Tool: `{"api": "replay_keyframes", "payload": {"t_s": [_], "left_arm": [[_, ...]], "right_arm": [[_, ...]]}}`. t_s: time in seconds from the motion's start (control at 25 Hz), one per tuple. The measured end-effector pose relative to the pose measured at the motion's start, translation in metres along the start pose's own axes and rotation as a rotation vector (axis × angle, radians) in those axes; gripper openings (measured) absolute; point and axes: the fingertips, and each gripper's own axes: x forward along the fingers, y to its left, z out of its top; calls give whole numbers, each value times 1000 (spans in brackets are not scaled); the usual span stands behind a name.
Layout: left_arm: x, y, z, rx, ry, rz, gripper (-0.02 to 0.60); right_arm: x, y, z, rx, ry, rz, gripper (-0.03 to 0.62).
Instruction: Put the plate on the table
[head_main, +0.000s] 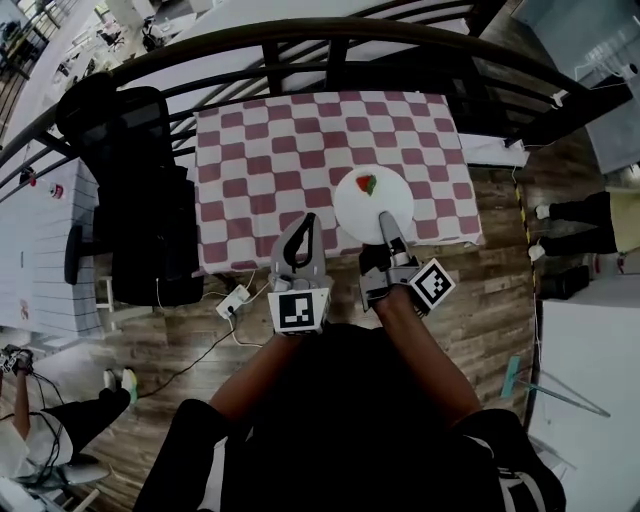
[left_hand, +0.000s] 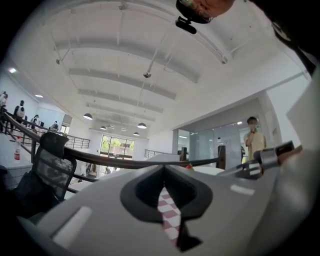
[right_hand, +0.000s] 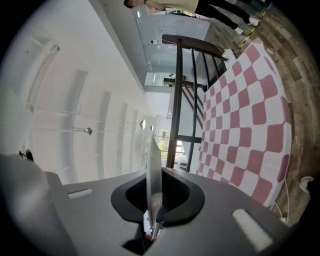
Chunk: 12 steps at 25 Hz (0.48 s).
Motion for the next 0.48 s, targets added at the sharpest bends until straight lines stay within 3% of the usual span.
{"api": "replay_keyframes", "payload": {"t_s": [0.16,0.48], "left_arm": [[12,27,-3,-14,1,8,11],[25,53,-10,-42,18,30,9]], "right_arm": [[25,-3,-10,40,-21,10,12],[57,-10,-15,-6,28,11,12]]}}
